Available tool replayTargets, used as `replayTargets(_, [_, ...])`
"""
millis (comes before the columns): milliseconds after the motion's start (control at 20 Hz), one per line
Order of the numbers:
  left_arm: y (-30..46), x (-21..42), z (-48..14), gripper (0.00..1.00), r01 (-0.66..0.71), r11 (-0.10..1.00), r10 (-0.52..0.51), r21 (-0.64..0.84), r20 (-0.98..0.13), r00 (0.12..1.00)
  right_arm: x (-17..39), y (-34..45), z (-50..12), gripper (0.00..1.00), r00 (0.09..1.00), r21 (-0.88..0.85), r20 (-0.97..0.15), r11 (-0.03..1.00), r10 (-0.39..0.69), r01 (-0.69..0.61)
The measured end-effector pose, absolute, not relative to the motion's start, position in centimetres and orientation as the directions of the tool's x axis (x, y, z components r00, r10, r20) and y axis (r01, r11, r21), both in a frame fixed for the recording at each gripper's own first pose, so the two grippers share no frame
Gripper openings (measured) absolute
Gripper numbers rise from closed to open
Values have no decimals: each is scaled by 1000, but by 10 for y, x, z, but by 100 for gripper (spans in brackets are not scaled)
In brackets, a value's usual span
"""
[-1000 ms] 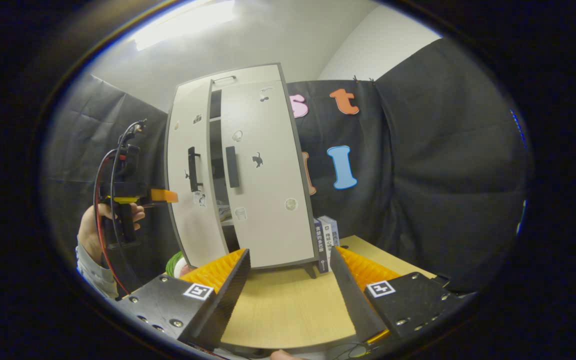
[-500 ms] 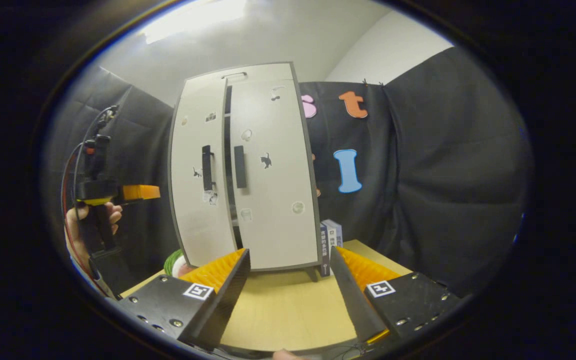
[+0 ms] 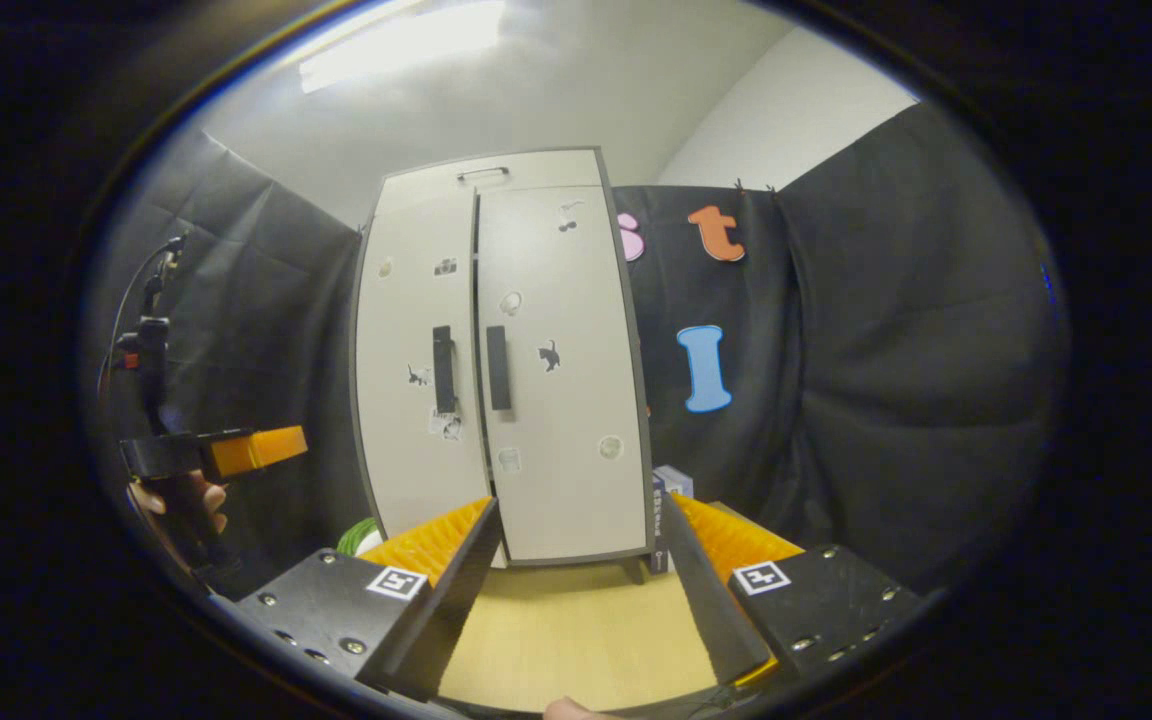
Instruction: Grab one shoe with the right hand and put it into the shoe cabinet, grab the other shoe with the left hand and put it into the shoe cabinet; then close the right door with the right hand and the left door with the left hand.
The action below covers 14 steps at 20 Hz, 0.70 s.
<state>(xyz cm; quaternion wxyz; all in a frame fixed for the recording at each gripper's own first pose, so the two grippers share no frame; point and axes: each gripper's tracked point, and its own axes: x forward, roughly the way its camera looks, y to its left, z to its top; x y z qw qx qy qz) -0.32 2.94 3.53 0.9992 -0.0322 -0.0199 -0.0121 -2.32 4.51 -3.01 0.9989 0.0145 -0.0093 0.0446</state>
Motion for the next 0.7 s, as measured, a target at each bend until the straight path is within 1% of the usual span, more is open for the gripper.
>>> replayTargets(150, [23, -15, 21, 97, 34, 996, -32, -86, 33, 999, -23, 51, -37, 96, 995, -10, 1, 995, 99, -99])
replayTargets(250, [17, -20, 12, 96, 34, 993, -29, -110, 50, 998, -22, 52, -35, 96, 995, 1, 13, 995, 100, -100])
replayTargets(300, [6, -15, 0, 96, 52, 993, -50, -104, 25, 998, -21, 53, -34, 96, 995, 5, 23, 995, 100, -100])
replayTargets(450, [-8, -13, -24, 96, 49, 998, -50, -35, -33, 998, -19, 58, -35, 96, 993, 4, 24, 993, 116, -116])
replayTargets(500, [-10, -14, -26, 93, 50, 999, -50, -10, -40, 998, -21, 59, -35, 96, 992, 4, 25, 993, 120, -120])
replayTargets(550, [-12, -16, -27, 96, 46, 999, -46, 0, -46, 998, -22, 60, -34, 96, 992, 1, 24, 992, 123, -123])
replayTargets(700, [-20, -19, -15, 94, 61, 998, -61, 0, -15, 998, -25, 58, -29, 95, 992, -12, 36, 993, 119, -119])
